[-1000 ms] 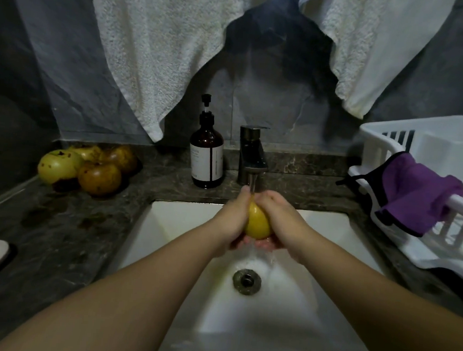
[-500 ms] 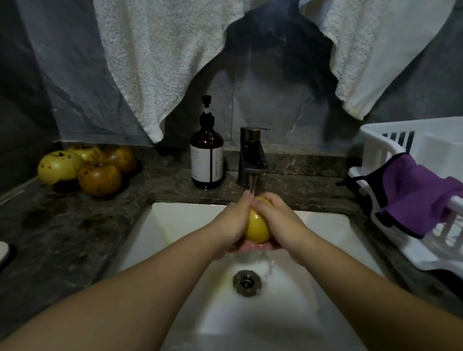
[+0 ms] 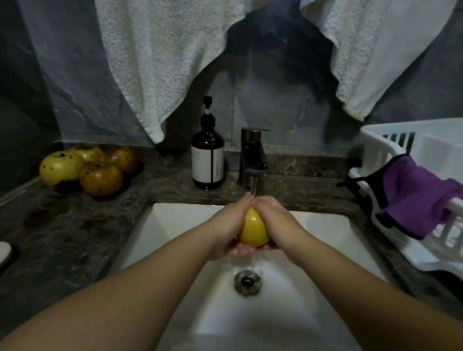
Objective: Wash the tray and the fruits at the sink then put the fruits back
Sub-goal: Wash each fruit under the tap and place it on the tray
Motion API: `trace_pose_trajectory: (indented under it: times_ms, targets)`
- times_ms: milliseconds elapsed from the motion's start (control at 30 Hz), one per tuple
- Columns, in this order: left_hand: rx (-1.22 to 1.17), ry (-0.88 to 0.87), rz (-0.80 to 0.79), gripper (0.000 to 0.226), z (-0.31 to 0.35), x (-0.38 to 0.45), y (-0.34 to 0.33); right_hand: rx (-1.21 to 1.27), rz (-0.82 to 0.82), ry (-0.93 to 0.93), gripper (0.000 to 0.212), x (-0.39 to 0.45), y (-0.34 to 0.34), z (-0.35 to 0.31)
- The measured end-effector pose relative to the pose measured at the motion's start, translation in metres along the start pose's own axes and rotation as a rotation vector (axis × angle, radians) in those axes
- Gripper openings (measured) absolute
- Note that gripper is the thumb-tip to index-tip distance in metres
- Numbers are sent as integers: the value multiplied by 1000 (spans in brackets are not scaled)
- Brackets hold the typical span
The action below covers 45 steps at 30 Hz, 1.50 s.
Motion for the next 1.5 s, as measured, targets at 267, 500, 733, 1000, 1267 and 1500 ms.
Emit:
trace_pose_trajectory:
  times_ms: [267,500,733,1000,1267,1500]
  targets:
    - [-34,18,2,65,-2,-3,6,-51,-56,61,36,-3,-8,-7]
    - [-93,10,-18,64,-1,-5,3,-17,-9,60,28,-2,-7,-12]
    - [-76,-23,11,64,4,-5,9,1,-12,71,42,-2,-9,-12]
    - [-49,9,38,71,-1,-4,11,-67,25,94,38,-3,-9,-14]
    - [-119,5,5,66,0,-7,12,-58,29,151,37,-3,-12,-20]
    - [-18,-114,136,51,9,-7,15,-45,53,45,48,-1,-7,-12]
Point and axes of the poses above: each hand's wrist, its own x-axis towards the middle knuckle, its own y-axis out of the back of the hand, z = x × y, the point moved 7 cm from there along x, towards the middle knuckle, and after that the axes turned 1 degree about -x, right-handed, at the moved point
